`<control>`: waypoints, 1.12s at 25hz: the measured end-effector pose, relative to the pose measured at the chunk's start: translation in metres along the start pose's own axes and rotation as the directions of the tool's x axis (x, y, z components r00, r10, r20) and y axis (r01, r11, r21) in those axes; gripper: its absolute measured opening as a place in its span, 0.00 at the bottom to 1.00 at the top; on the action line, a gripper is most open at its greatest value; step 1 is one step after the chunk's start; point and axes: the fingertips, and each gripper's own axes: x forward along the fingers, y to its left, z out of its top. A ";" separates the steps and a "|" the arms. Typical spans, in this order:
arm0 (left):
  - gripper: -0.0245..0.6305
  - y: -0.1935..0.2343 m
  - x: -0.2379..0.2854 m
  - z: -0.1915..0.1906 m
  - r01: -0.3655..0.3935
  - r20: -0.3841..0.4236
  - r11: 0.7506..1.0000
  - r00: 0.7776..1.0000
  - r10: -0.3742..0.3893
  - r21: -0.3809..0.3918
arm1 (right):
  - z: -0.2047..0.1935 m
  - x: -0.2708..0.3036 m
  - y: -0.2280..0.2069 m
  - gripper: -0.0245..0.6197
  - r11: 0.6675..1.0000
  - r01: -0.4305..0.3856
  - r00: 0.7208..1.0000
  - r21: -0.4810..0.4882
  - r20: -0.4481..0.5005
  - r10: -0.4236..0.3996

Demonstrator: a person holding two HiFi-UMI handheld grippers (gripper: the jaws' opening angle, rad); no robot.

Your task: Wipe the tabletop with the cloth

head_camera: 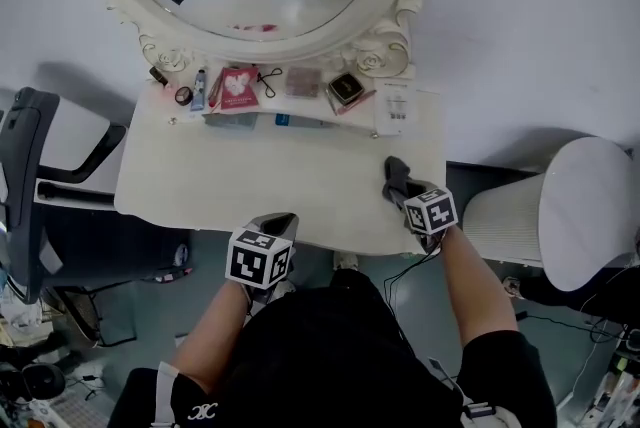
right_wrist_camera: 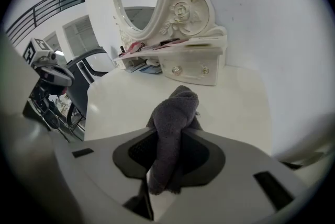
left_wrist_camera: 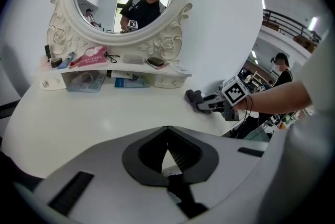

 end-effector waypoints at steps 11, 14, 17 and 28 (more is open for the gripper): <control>0.05 -0.001 -0.016 0.000 0.066 0.064 0.998 0.996 -0.067 0.014 | -0.045 -0.014 0.087 0.21 0.995 -0.027 1.000 0.094 0.004 0.027; 0.05 0.002 -0.022 -0.006 0.075 0.074 0.997 0.994 -0.076 0.014 | -0.048 -0.012 0.105 0.21 0.992 -0.011 1.000 0.127 0.003 0.011; 0.05 0.014 -0.029 -0.010 0.072 0.099 0.997 0.993 -0.069 -0.027 | -0.041 0.003 0.141 0.21 0.991 -0.010 1.000 0.135 0.020 0.008; 0.05 0.043 -0.086 0.007 0.019 0.318 0.993 0.948 0.020 -0.118 | 0.038 0.003 0.226 0.21 0.944 -0.092 0.965 0.318 0.261 0.006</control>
